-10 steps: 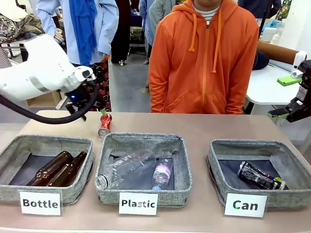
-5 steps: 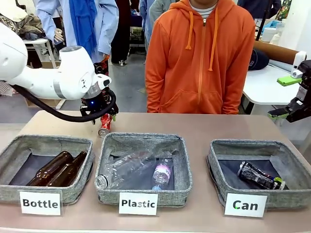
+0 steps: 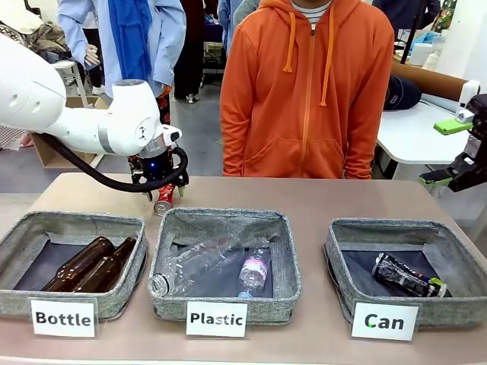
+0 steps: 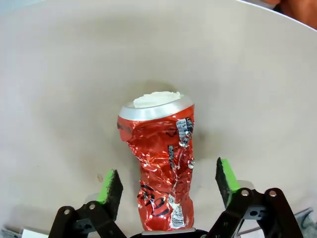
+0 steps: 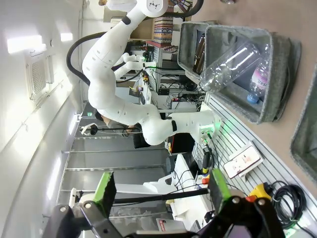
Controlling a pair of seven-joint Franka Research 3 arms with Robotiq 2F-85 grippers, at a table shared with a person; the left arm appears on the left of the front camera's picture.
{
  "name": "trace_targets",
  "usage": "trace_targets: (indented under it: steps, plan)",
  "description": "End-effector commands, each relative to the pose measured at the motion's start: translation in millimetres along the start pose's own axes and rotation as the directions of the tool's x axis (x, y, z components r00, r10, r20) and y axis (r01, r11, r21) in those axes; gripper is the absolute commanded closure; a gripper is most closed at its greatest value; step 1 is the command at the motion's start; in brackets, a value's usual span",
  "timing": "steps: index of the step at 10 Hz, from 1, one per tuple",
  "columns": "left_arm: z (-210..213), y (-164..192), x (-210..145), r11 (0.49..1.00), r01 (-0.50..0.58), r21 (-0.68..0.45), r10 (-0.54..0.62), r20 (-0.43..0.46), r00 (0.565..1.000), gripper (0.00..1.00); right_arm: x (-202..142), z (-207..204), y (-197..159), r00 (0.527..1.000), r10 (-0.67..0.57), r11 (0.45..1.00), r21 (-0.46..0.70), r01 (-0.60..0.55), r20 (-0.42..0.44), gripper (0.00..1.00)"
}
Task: Sort the can waste into the basket.
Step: Pick up the can waste from the table and place it in the right Fabric basket.
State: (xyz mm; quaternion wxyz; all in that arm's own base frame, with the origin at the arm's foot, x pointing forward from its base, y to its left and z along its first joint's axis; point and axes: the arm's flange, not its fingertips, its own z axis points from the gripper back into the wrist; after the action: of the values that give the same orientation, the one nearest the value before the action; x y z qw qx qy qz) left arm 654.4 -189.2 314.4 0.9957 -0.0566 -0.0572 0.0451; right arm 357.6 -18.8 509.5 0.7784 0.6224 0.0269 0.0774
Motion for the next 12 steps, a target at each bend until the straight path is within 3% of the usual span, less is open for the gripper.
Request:
trace_targets:
  steps: [1, 2, 3, 4, 9, 11, 12]
  plan:
    - [4, -1, 4, 0.999, -0.021, 0.050, 0.020, 0.013, 1.000, 0.60, 2, -1, 4, 1.000, 0.006, 1.000, 0.008, -0.006, 0.009, 0.00]
    - [2, 0, 3, 0.998, -0.015, 0.056, 0.014, 0.015, 1.000, 1.00, 2, -1, 4, 1.000, 0.006, 1.000, 0.008, -0.006, 0.009, 0.00]
    - [0, 1, 3, 0.998, -0.014, 0.061, 0.014, 0.009, 1.000, 0.62, 2, -1, 4, 1.000, 0.006, 1.000, 0.008, -0.006, 0.009, 0.00]
    - [-2, 3, 4, 0.998, -0.012, 0.068, 0.012, 0.003, 1.000, 1.00, 2, -1, 4, 1.000, 0.006, 1.000, 0.008, -0.006, 0.009, 0.00]
    - [16, 10, -2, 0.998, 0.009, 0.070, -0.010, 0.020, 1.000, 1.00, 2, -1, 4, 1.000, 0.006, 1.000, 0.008, -0.006, 0.009, 0.00]
    - [64, 34, -29, 0.990, 0.138, -0.005, -0.138, 0.021, 0.990, 1.00, 2, -1, 4, 1.000, 0.006, 1.000, 0.008, -0.006, 0.009, 0.00]
    - [93, 54, -55, 0.958, 0.277, -0.074, -0.278, -0.002, 0.960, 1.00, 2, -1, 4, 1.000, 0.006, 1.000, 0.008, -0.006, 0.009, 0.00]
